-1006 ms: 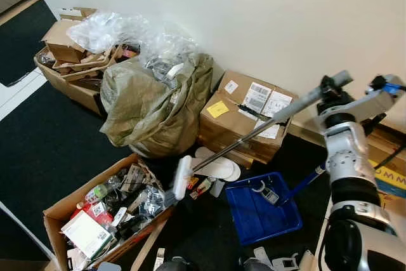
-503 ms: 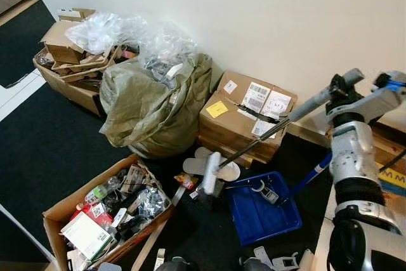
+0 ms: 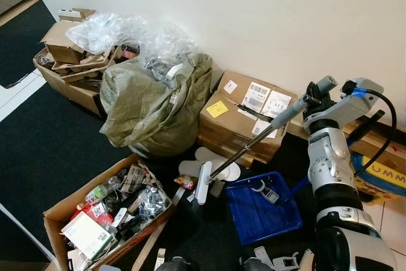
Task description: Sweep floor
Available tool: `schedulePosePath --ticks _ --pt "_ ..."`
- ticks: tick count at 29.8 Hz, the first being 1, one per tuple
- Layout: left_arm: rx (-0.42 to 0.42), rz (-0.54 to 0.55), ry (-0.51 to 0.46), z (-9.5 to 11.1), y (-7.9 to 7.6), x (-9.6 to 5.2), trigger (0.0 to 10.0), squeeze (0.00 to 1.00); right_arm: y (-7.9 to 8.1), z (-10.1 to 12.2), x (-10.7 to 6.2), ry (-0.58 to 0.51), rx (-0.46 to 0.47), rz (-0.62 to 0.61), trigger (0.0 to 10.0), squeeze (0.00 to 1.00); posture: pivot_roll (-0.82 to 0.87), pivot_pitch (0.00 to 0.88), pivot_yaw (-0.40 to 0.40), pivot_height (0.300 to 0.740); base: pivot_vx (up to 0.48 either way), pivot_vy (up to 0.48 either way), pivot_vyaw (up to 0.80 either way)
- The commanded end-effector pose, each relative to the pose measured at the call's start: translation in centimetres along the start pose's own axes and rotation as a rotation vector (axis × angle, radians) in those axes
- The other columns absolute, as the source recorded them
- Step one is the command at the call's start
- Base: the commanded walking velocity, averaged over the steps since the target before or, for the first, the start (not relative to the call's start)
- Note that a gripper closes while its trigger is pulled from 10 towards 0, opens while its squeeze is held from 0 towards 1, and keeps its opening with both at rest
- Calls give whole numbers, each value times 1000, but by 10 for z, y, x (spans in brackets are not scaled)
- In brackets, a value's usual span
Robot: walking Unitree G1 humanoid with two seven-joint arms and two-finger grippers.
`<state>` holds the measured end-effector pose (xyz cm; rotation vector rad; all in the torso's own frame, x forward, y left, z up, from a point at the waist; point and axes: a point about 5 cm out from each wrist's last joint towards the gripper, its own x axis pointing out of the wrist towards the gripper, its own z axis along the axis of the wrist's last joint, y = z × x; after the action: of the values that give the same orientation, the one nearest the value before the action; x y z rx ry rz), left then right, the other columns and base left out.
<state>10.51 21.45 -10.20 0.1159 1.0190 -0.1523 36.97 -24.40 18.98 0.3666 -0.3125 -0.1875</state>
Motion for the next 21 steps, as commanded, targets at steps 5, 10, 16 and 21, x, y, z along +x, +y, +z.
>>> schedulePosePath --ticks 5,10,16,21 --pt "7 -3 56 -23 4 -10 10000 0 12 -2 -3 -42 -100 15 10000 0 96 308 116 740 0 0 0" --pt "7 -5 54 -26 4 -11 10000 0 27 -33 -13 85 -311 72 10000 0 100 309 113 740 0 0 0" --pt "8 -6 49 -23 4 -10 10000 0 30 -54 -25 201 -455 147 10000 0 82 287 111 740 0 0 0" --pt "10 -9 45 -19 3 -8 10000 0 20 -60 -31 260 -501 153 10000 0 71 272 105 740 0 0 0"
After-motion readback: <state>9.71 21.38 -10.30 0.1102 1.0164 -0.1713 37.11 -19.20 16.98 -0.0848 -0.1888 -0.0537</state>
